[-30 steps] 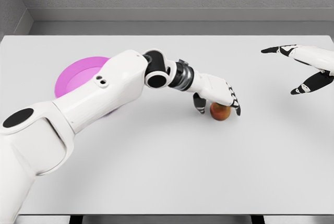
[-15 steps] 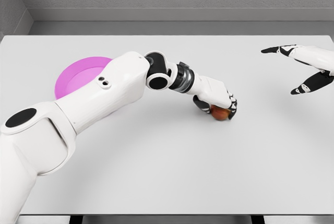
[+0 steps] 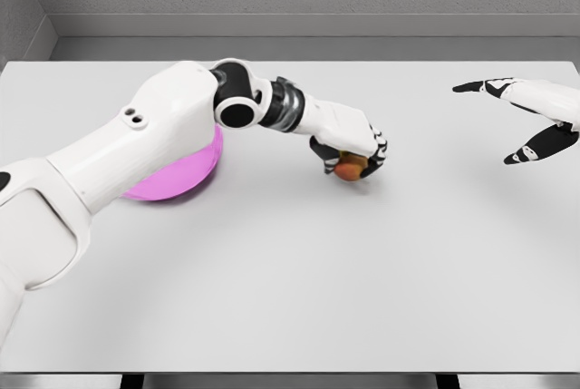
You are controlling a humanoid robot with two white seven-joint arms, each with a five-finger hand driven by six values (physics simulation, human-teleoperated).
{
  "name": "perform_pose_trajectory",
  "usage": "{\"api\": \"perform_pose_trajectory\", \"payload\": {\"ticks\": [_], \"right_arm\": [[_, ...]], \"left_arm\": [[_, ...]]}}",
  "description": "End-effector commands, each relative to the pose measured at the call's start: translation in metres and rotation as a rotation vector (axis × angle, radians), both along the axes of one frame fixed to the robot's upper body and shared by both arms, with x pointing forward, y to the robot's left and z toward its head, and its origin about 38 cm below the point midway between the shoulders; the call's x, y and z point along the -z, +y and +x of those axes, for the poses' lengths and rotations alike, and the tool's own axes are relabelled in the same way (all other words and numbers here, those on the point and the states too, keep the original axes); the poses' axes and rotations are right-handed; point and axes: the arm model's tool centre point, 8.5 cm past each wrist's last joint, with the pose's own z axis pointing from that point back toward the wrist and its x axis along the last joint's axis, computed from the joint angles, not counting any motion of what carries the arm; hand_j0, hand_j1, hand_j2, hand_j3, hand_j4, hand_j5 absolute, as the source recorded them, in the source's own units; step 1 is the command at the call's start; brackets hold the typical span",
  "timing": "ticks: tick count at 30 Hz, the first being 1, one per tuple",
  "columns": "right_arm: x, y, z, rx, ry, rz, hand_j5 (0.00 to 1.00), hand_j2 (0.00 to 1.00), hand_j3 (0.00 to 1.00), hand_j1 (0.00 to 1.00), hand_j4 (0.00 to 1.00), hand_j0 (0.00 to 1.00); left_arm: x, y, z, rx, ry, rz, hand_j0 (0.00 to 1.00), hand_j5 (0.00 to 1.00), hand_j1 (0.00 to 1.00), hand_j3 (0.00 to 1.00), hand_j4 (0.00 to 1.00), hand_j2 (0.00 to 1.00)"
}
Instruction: Put the apple on the plate with both arms
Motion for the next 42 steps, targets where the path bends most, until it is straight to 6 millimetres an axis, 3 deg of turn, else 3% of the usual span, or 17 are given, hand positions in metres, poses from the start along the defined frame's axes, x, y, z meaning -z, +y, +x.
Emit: {"api": "perform_pose_trajectory", "payload": {"ticks": [1, 6, 9, 13, 15, 19, 26, 27, 28, 29, 30, 36, 37, 42], "right_arm": [[0.000, 0.000, 0.000, 0.001, 0.001, 0.003, 1.00, 1.00, 1.00, 1.00, 1.00, 1.00], [-0.001, 0.000, 0.000, 0.000, 0.000, 0.003, 1.00, 1.00, 1.00, 1.00, 1.00, 1.00], [-0.001, 0.003, -0.001, -0.008, -0.001, 0.005, 1.00, 1.00, 1.00, 1.00, 1.00, 1.00], [0.003, 0.011, -0.003, -0.044, -0.003, 0.011, 1.00, 1.00, 1.00, 1.00, 1.00, 1.00], [0.002, 0.013, -0.004, -0.054, -0.007, 0.012, 1.00, 1.00, 1.00, 1.00, 1.00, 1.00], [0.002, 0.016, -0.006, -0.091, -0.021, 0.012, 1.00, 1.00, 1.00, 1.00, 1.00, 1.00], [0.002, 0.016, -0.006, -0.093, -0.022, 0.012, 1.00, 1.00, 1.00, 1.00, 1.00, 1.00], [0.002, 0.016, -0.006, -0.093, -0.022, 0.012, 1.00, 1.00, 1.00, 1.00, 1.00, 1.00], [0.002, 0.016, -0.006, -0.093, -0.022, 0.012, 1.00, 1.00, 1.00, 1.00, 1.00, 1.00], [0.002, 0.016, -0.006, -0.093, -0.022, 0.012, 1.00, 1.00, 1.00, 1.00, 1.00, 1.00], [0.002, 0.016, -0.006, -0.093, -0.022, 0.012, 1.00, 1.00, 1.00, 1.00, 1.00, 1.00], [0.001, 0.015, -0.006, -0.093, -0.024, 0.011, 1.00, 1.00, 1.00, 1.00, 1.00, 1.00], [0.000, 0.014, -0.006, -0.091, -0.025, 0.008, 1.00, 1.00, 1.00, 1.00, 1.00, 1.00], [-0.001, 0.014, -0.006, -0.091, -0.027, 0.008, 1.00, 1.00, 1.00, 1.00, 1.00, 1.00]], "left_arm": [[-0.010, 0.027, 0.001, -0.018, 0.006, -0.025, 0.15, 0.15, 0.15, 0.15, 0.15, 0.15], [-0.041, 0.100, 0.009, -0.099, -0.054, -0.057, 0.15, 0.15, 0.15, 0.15, 0.15, 0.15], [-0.057, 0.160, 0.013, -0.191, -0.094, -0.056, 0.15, 0.15, 0.15, 0.15, 0.15, 0.15], [-0.055, 0.226, 0.012, -0.321, -0.086, -0.058, 0.15, 0.15, 0.15, 0.15, 0.15, 0.15], [-0.053, 0.243, 0.012, -0.358, -0.085, -0.053, 0.15, 0.15, 0.15, 0.15, 0.15, 0.15], [-0.035, 0.261, 0.015, -0.413, -0.054, -0.026, 0.16, 0.16, 0.16, 0.16, 0.16, 0.16], [-0.015, 0.270, 0.013, -0.443, -0.013, -0.013, 0.19, 0.19, 0.19, 0.19, 0.19, 0.19], [-0.015, 0.269, 0.014, -0.442, -0.011, -0.015, 0.28, 0.28, 0.28, 0.28, 0.28, 0.28], [-0.016, 0.269, 0.014, -0.442, -0.009, -0.022, 0.56, 0.56, 0.56, 0.56, 0.56, 0.56], [-0.015, 0.269, 0.013, -0.442, -0.006, -0.022, 0.91, 0.91, 0.91, 0.91, 0.91, 0.91], [-0.014, 0.269, 0.013, -0.442, -0.006, -0.019, 0.97, 0.97, 0.97, 0.97, 0.97, 0.97], [-0.019, 0.272, 0.014, -0.451, -0.012, -0.031, 1.00, 1.00, 1.00, 1.00, 1.00, 1.00], [-0.033, 0.288, 0.015, -0.490, -0.019, -0.082, 1.00, 1.00, 1.00, 1.00, 1.00, 1.00], [-0.044, 0.335, 0.002, -0.607, 0.074, -0.295, 1.00, 1.00, 1.00, 1.00, 1.00, 1.00]]}}
